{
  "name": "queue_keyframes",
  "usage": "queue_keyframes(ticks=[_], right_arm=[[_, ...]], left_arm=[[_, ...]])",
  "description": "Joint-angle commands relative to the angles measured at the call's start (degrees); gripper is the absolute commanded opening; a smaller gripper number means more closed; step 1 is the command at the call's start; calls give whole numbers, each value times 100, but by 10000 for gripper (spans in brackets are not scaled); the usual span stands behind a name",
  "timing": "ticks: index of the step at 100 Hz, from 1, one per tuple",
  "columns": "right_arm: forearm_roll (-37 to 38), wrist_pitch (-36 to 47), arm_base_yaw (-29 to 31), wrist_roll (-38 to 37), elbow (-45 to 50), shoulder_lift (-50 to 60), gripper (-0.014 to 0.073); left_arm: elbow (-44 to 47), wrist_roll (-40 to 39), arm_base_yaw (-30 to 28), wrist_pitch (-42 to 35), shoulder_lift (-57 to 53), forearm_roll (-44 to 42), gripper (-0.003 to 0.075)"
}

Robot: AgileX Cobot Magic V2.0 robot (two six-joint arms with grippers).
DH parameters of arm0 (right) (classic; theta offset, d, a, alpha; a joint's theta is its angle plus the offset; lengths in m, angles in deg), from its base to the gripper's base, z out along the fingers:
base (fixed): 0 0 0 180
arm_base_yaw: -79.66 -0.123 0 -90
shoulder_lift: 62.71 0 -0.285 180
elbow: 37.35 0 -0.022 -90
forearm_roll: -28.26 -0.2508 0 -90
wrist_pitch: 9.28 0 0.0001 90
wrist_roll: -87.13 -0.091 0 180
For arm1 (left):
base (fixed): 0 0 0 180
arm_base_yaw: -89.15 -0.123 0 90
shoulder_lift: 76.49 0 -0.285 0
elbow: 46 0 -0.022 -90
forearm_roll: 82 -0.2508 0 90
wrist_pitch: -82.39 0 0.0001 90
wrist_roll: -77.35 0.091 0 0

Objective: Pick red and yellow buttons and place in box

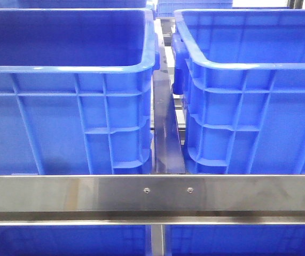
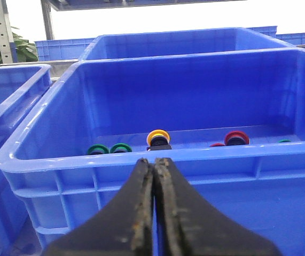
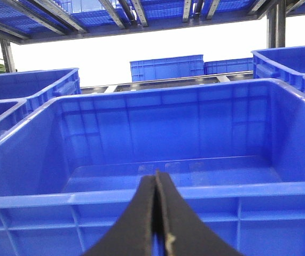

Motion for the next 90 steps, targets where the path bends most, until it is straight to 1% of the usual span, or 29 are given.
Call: queue_keyframes(ticks=[1,46,53,67,78,90], right_arm=[[59,467,-2,24,-107,154,-68],[59,467,-2,24,-107,154,-68],[59,467,-2,24,-107,154,-68],[59,467,-2,24,-107,154,-68],[59,467,-2,24,-107,154,-68],[59,467,-2,24,-107,154,-68]], left_arm=[[284,-22,-25,-481,-195,39,-19],[188,-22,-25,-539,-195,39,-19],[-4,-22,-25,-250,-181,182,-19],[-702,-22,-25,502,70,471,-19],[-1436,-22,-25,1029,466,525,-19],[-2394,-22,-25,1713,1160,525,-19]])
